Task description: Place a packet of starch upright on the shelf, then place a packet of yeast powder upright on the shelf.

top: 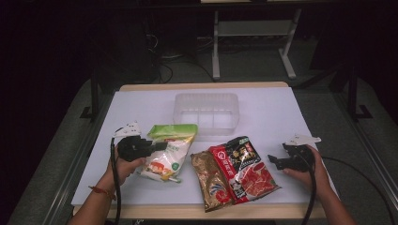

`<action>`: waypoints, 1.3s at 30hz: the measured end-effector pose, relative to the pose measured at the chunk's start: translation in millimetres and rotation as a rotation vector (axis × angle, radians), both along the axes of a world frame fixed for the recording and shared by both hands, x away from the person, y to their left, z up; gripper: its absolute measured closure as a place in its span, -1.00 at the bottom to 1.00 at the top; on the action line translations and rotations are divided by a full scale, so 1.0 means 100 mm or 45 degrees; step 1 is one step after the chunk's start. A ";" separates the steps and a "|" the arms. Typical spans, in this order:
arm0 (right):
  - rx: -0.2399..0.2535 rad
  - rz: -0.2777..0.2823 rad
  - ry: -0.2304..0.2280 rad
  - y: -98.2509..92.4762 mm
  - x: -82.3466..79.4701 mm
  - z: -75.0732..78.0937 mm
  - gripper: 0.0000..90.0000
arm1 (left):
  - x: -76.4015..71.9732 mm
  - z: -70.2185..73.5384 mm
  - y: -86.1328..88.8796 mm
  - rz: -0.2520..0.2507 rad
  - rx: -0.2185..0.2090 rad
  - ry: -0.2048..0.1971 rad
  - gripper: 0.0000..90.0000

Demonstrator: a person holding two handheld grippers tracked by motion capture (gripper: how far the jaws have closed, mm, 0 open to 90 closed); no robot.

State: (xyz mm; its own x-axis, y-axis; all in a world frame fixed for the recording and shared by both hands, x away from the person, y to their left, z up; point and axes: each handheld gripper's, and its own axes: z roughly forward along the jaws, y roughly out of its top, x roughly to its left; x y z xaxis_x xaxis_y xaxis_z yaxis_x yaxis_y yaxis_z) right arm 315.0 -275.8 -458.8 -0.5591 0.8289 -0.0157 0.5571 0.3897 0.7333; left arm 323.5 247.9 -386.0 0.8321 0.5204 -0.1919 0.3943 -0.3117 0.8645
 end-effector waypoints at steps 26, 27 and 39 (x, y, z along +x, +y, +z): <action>0.004 -0.006 -0.013 -0.01 -0.01 0.00 -0.53 | -0.15 0.32 0.09 0.164 -0.162 -0.160 0.95; 0.003 -0.005 -0.014 -0.01 -0.01 0.00 -0.53 | -0.15 0.33 0.10 0.181 -0.173 -0.168 0.95; 0.006 -0.020 -0.021 -0.01 -0.02 0.00 -0.53 | -0.13 0.48 0.01 0.311 -0.209 -0.243 0.95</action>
